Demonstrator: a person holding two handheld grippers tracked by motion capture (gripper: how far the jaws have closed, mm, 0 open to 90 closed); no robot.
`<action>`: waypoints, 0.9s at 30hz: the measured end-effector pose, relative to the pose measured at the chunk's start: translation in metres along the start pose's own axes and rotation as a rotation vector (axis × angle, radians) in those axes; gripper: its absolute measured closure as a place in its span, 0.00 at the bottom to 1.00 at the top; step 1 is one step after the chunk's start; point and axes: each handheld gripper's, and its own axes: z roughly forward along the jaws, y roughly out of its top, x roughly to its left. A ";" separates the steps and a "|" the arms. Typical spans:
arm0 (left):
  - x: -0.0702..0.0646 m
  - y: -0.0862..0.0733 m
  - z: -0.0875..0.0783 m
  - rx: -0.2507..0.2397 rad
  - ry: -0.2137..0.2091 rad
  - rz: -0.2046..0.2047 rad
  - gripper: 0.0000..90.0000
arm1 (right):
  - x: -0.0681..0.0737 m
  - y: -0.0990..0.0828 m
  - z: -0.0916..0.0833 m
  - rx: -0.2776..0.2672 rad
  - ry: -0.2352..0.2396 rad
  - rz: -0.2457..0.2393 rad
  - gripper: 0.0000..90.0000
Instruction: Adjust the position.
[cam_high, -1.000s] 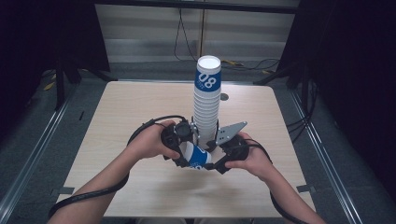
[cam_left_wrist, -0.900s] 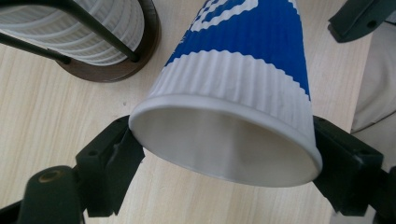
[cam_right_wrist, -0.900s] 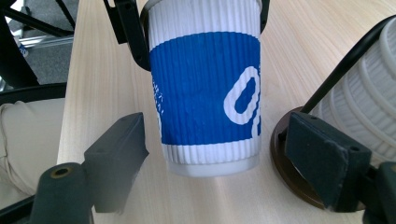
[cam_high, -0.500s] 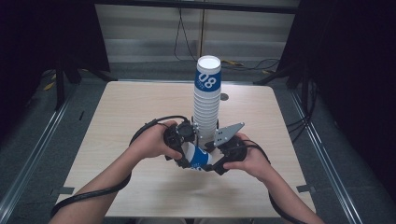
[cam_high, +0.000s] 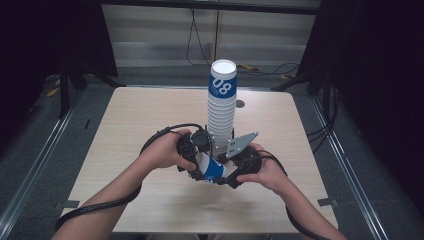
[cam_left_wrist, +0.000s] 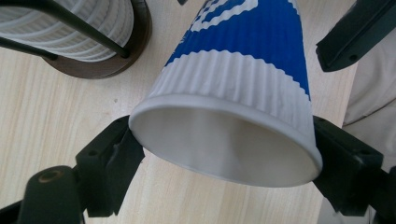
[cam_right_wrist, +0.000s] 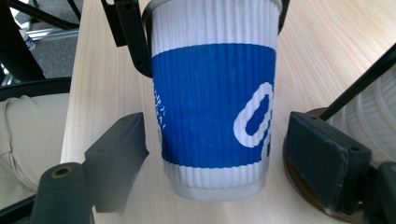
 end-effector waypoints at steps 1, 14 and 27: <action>0.000 0.001 0.000 -0.001 0.000 -0.003 0.19 | 0.000 0.000 0.000 0.004 -0.004 0.005 0.22; -0.001 0.004 0.001 0.011 -0.007 0.015 0.19 | 0.001 0.001 0.003 0.018 0.006 0.002 0.22; -0.001 0.007 0.000 0.003 -0.006 0.027 0.19 | 0.001 0.000 0.005 0.032 0.008 0.008 0.23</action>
